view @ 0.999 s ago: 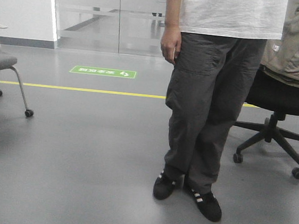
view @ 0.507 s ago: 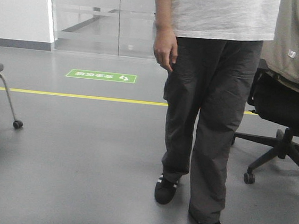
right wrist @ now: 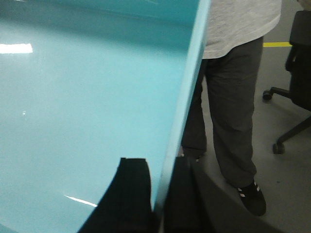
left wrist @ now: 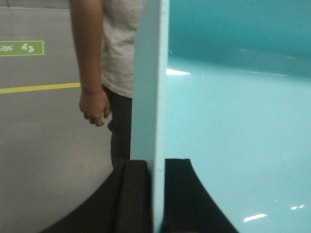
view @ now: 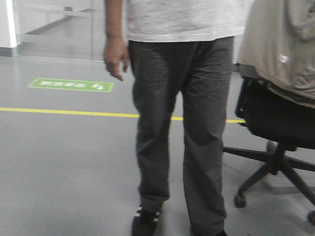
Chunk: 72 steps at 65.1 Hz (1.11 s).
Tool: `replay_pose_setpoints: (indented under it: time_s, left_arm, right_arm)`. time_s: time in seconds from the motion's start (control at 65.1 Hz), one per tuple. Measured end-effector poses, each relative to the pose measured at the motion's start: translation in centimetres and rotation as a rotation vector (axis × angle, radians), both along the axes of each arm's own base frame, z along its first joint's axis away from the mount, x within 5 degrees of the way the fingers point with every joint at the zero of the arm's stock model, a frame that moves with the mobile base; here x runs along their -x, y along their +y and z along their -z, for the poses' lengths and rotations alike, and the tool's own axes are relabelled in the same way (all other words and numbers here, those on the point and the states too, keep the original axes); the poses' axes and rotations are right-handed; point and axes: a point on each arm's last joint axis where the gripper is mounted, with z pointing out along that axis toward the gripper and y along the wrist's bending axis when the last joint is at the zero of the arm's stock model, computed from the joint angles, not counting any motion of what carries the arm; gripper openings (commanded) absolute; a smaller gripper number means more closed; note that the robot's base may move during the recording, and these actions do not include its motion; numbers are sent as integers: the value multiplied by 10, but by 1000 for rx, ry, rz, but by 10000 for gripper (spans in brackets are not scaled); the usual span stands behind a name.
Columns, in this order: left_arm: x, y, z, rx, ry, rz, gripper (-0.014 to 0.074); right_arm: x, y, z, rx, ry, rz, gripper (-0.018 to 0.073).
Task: Fetch blue bin and place on conveyor start
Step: 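Carry the teal bin with both grippers while turning across the room, then drive up to the red-framed conveyor holding the bin with both grippers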
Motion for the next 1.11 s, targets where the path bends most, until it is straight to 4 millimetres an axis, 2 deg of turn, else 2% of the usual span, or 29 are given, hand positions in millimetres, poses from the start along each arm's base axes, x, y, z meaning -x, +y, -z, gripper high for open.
replay_pose_setpoints:
  time_s: [1.106]
  left_arm:
    - [0,0,0,-1,-5,1,-111]
  right_arm:
    - [-1,0,0,0,0,0,-152]
